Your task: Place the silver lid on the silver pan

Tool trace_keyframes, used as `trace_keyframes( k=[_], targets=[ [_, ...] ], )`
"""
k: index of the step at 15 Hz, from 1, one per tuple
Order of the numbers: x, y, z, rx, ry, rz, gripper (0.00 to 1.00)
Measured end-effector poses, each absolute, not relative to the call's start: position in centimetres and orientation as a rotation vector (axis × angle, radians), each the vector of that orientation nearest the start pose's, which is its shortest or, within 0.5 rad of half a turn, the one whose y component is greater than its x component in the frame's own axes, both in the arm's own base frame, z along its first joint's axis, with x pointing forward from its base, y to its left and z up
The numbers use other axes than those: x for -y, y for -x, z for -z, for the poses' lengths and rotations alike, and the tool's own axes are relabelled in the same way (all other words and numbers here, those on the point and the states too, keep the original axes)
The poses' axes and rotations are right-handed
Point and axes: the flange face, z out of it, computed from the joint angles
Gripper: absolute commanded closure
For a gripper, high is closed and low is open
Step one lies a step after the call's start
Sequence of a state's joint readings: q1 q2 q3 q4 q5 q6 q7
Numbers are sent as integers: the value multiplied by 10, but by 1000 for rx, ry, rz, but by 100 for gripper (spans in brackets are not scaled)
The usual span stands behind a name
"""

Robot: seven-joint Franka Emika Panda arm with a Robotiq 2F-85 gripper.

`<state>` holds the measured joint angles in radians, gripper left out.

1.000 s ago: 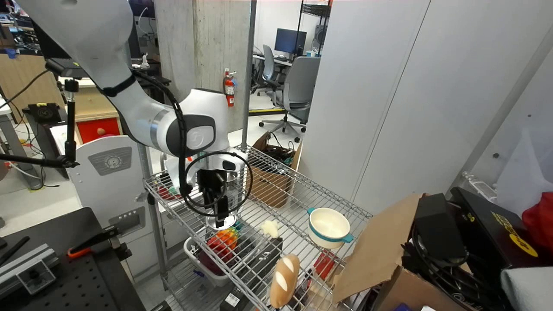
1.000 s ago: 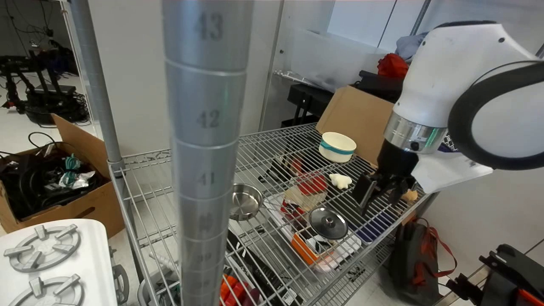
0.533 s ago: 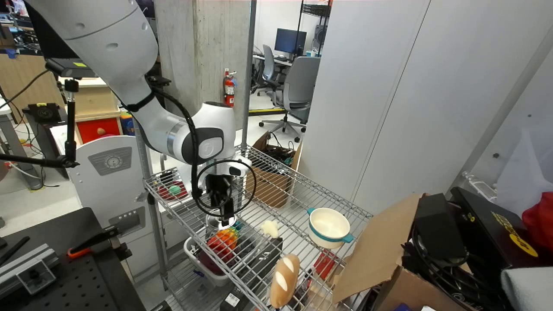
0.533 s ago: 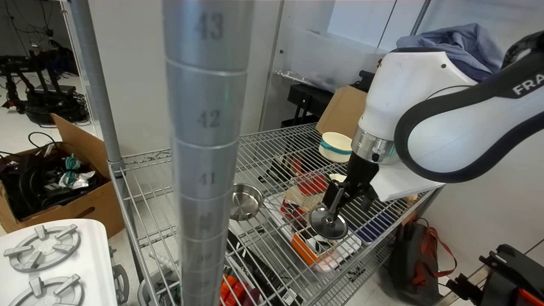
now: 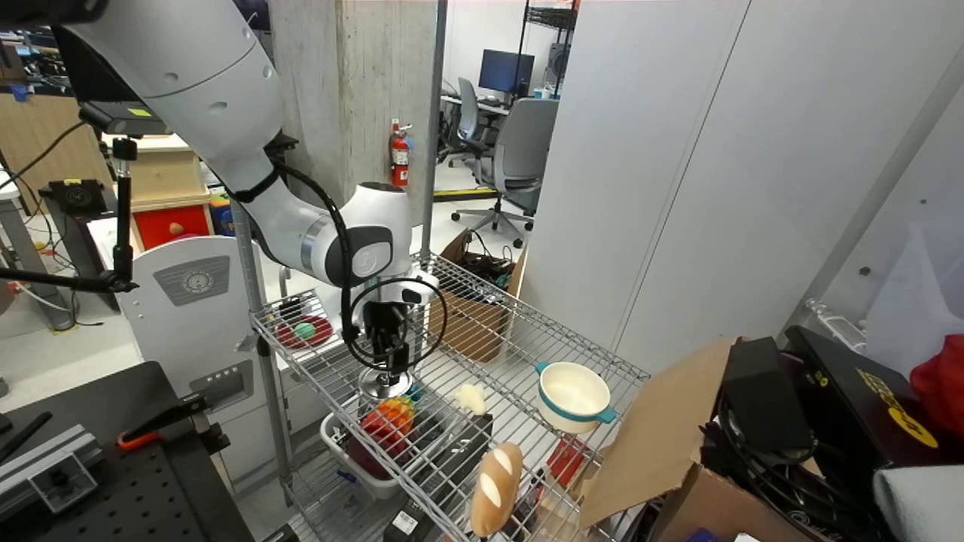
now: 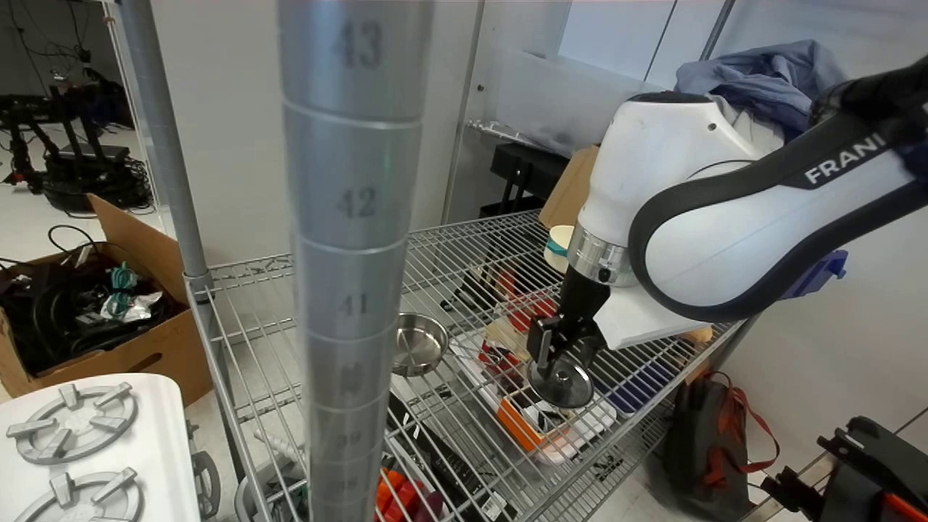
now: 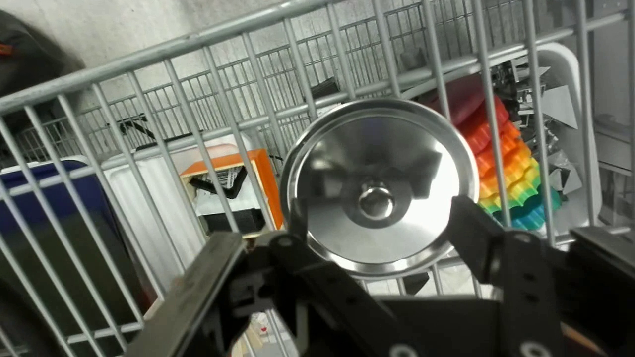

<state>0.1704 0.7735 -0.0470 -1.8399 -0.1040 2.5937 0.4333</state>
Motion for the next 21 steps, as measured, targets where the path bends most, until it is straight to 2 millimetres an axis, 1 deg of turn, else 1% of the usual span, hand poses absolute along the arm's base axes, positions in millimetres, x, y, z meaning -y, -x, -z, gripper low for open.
trace_keyframes(
  k=[3, 4, 5, 6, 7, 9, 13, 15, 16, 18, 20, 21],
  targets=[
    [-86, -631, -95, -323, 3214, 12, 81],
    [-87, -632, -91, -326, 3214, 8, 88],
    [-86, -633, -90, -331, 3213, 11, 91],
    [-84, -636, -92, -338, 3214, 19, 97],
    [-82, -637, -94, -346, 3214, 25, 99],
    [-77, -639, -94, -370, 3211, 27, 95],
    [-73, -643, -99, -420, 3190, 34, 95],
    [-75, -651, -114, -425, 3182, 70, 95],
    [-78, -657, -127, -427, 3175, 99, 95],
    [-88, -672, -163, -430, 3162, 150, 95],
    [-102, -688, -200, -434, 3154, 178, 95],
    [-110, -694, -212, -438, 3150, 181, 95]
  ],
)
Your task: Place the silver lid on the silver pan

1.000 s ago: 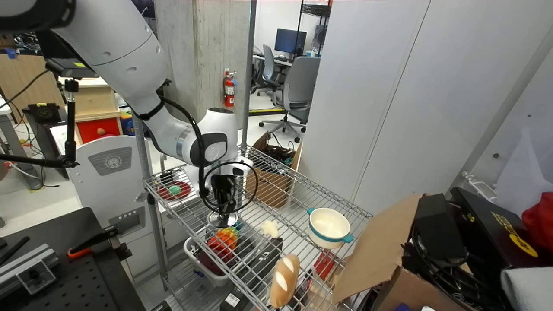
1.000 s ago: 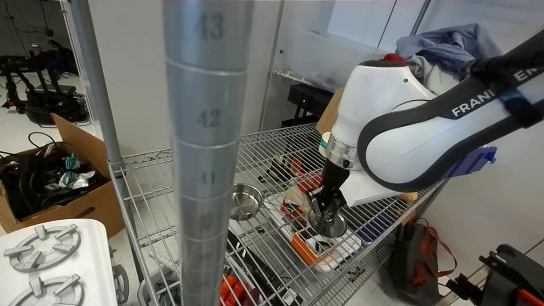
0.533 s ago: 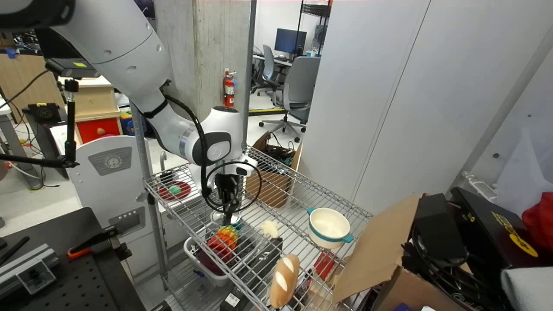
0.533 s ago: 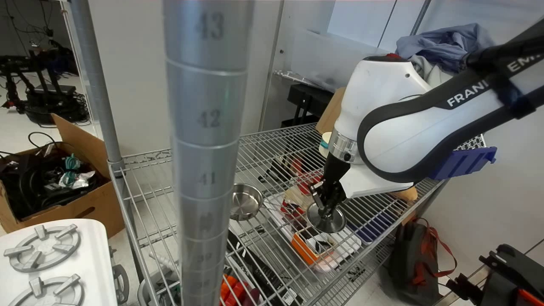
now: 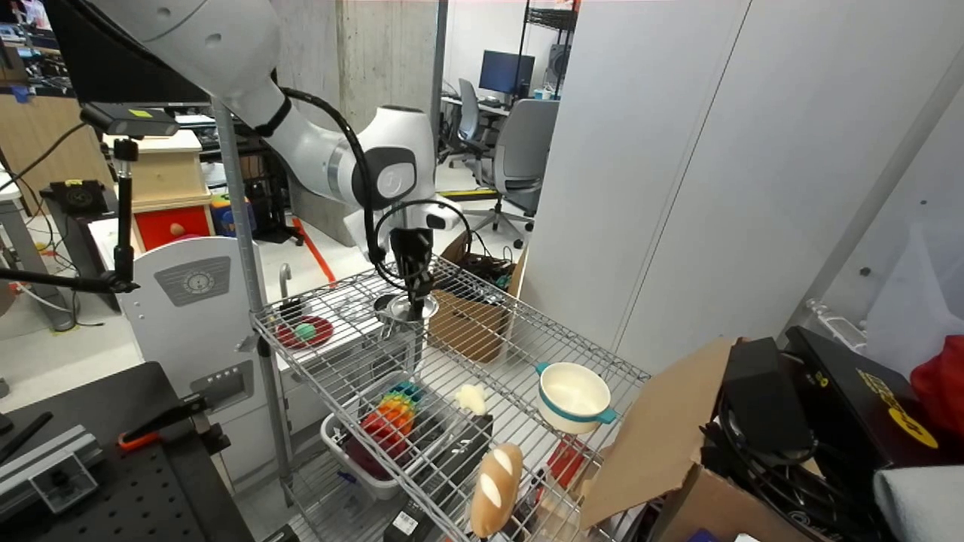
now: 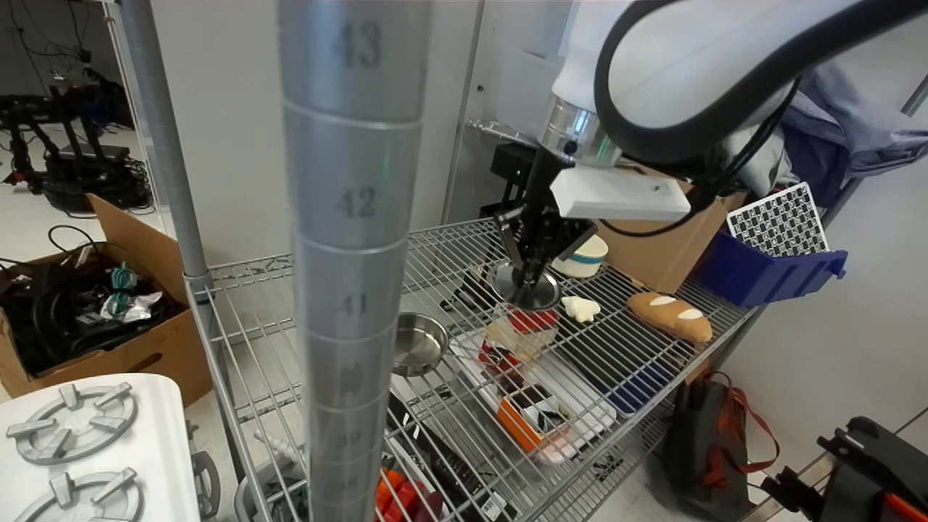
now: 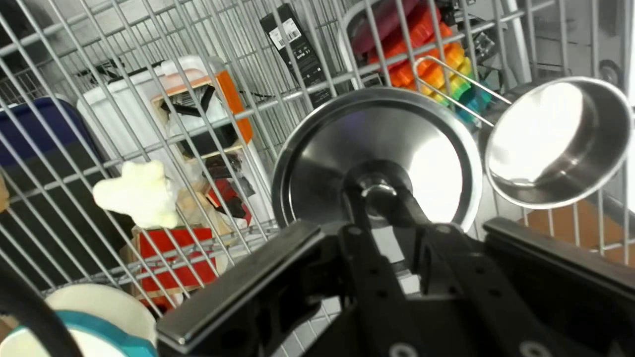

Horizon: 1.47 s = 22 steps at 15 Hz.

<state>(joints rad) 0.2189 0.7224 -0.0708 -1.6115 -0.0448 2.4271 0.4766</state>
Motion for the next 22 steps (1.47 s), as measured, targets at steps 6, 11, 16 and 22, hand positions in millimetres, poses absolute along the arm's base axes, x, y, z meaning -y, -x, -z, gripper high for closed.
trace_keyframes(
  k=[6, 11, 16, 22],
  targets=[
    [-153, -728, -195, -479, 3131, 126, 95],
    [-193, -745, -161, -462, 3119, 135, 95],
    [-218, -757, -163, -445, 3119, 127, 95],
    [-222, -763, -146, -446, 3133, 83, 95]
  ],
)
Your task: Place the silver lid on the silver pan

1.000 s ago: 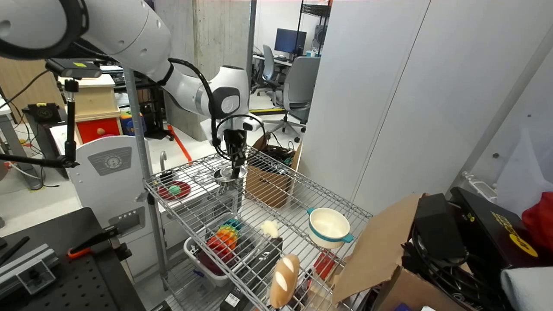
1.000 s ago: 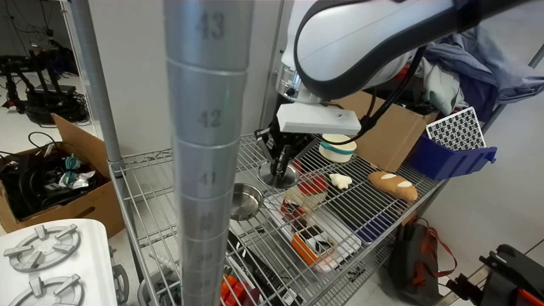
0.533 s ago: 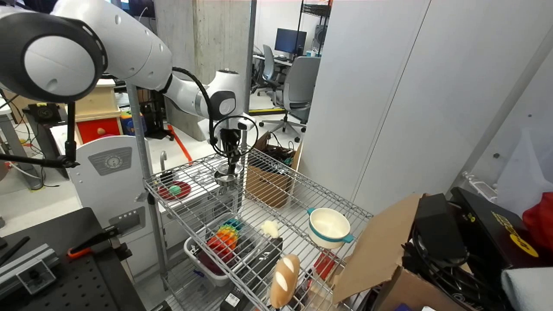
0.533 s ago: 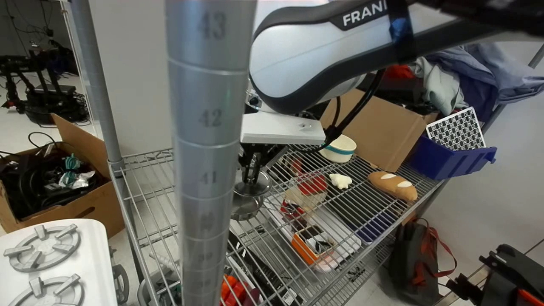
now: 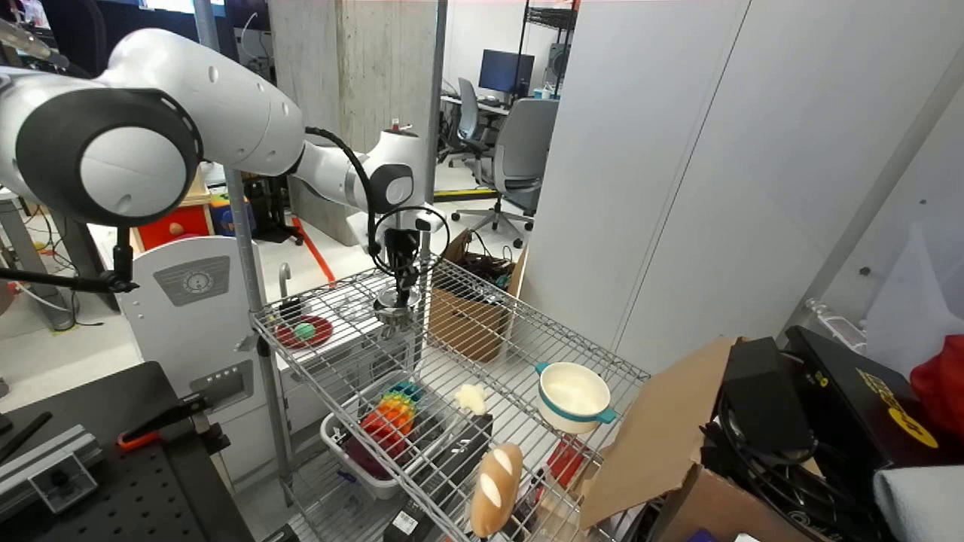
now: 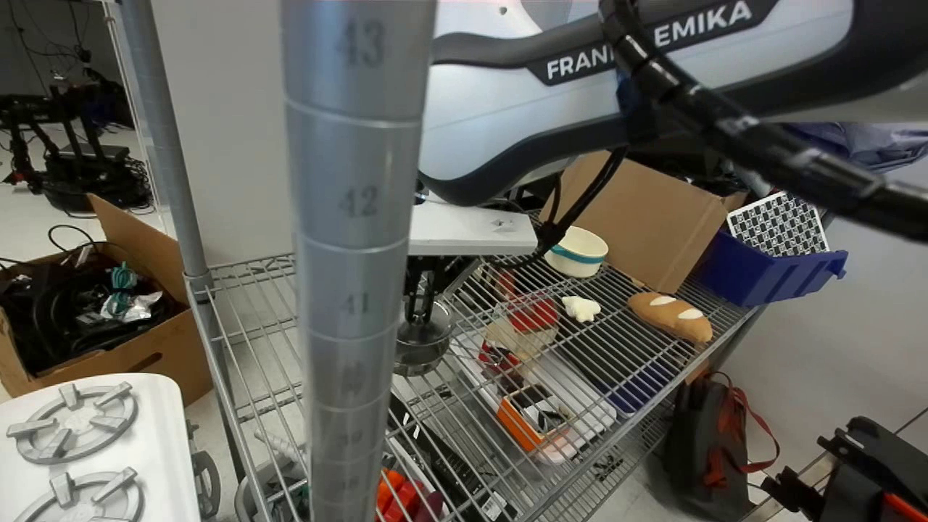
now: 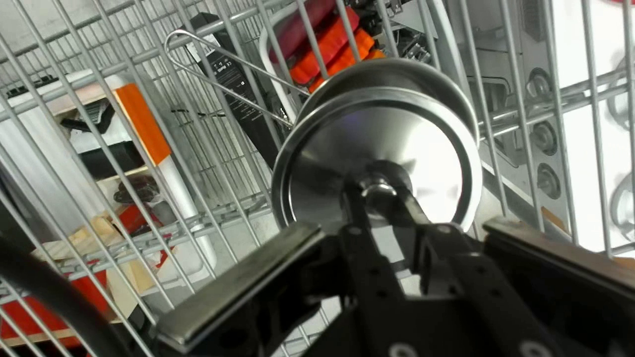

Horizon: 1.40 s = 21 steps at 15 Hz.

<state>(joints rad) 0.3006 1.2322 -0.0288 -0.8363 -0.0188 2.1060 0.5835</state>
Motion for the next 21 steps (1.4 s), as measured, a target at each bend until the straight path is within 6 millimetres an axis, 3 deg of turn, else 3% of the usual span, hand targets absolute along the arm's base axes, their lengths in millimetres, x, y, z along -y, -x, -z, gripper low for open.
trace_keyframes(
  k=[7, 8, 10, 16, 18, 21],
  targets=[
    [-228, -762, -123, -445, 3133, 47, 95],
    [-228, -762, -122, -449, 3134, 40, 59],
    [-229, -762, -123, -455, 3135, 28, 49],
    [-236, -762, -128, -455, 3117, 25, 5],
    [-240, -765, -141, -450, 3104, 51, 0],
    [-247, -768, -178, -448, 3081, 75, 0]
  ],
)
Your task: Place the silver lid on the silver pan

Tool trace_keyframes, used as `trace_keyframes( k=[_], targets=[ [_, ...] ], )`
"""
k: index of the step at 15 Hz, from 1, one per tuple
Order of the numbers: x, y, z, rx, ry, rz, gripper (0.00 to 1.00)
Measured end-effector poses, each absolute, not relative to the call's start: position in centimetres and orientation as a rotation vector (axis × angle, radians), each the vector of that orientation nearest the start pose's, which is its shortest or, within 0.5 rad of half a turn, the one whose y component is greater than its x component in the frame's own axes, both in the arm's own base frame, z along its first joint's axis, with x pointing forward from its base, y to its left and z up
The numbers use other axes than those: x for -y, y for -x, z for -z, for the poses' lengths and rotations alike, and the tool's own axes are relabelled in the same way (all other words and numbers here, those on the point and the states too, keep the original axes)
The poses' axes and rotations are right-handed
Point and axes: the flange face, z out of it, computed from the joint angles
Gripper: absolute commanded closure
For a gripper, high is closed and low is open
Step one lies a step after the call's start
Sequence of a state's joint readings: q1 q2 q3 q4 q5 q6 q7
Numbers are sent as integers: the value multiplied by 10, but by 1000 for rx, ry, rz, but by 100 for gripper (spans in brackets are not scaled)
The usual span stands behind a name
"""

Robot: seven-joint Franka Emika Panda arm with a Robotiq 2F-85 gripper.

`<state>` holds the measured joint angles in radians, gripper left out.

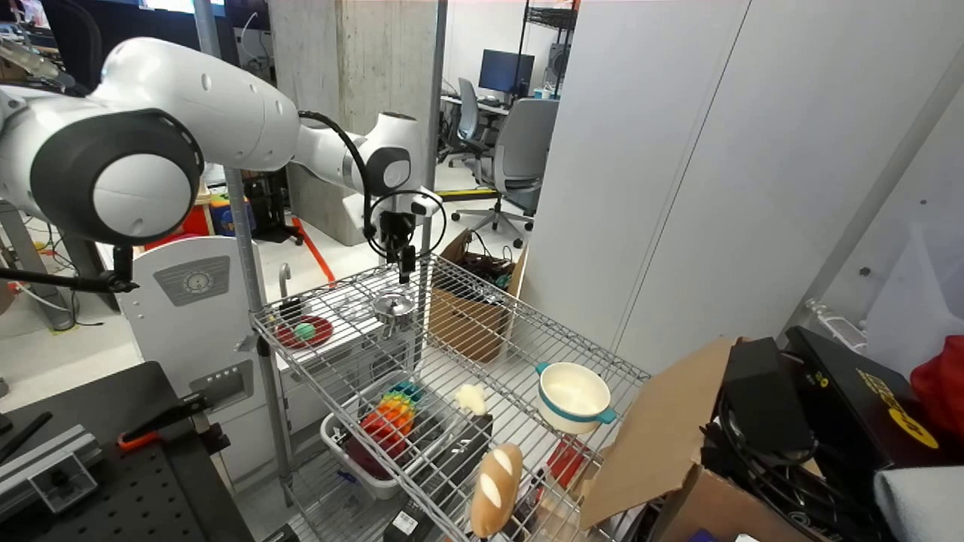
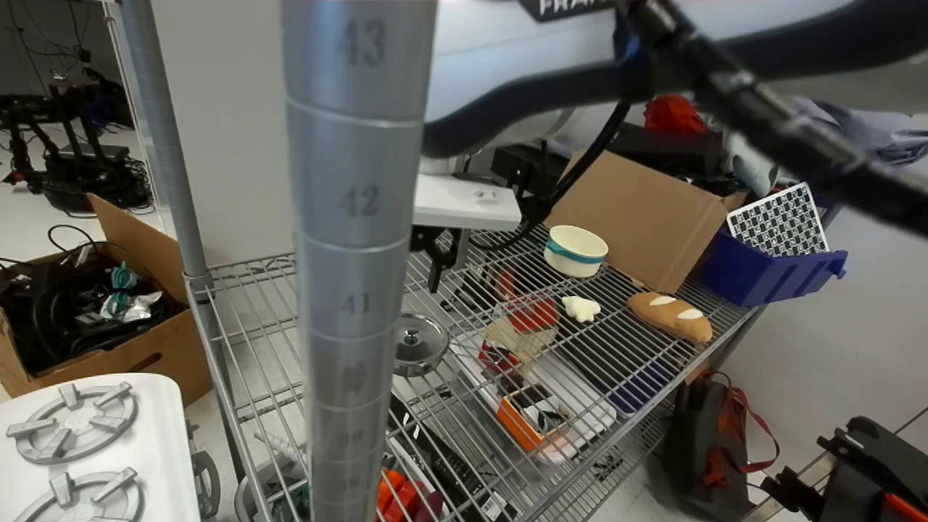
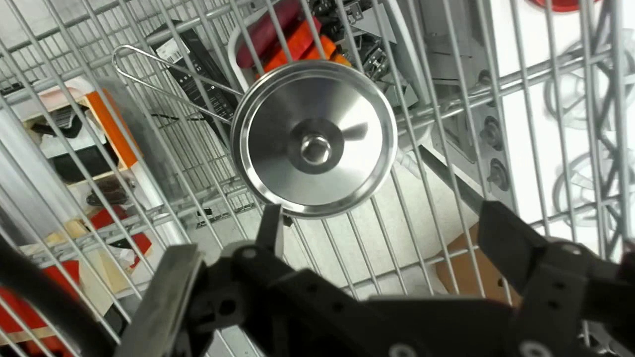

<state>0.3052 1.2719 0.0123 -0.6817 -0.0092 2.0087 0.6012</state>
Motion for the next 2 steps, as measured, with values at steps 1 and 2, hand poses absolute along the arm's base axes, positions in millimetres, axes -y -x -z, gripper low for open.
trace_keyframes(
  k=[1, 2],
  targets=[
    [-247, -768, -192, -454, 3076, 59, 0],
    [-247, -768, -203, -457, 3073, 52, 0]
  ],
)
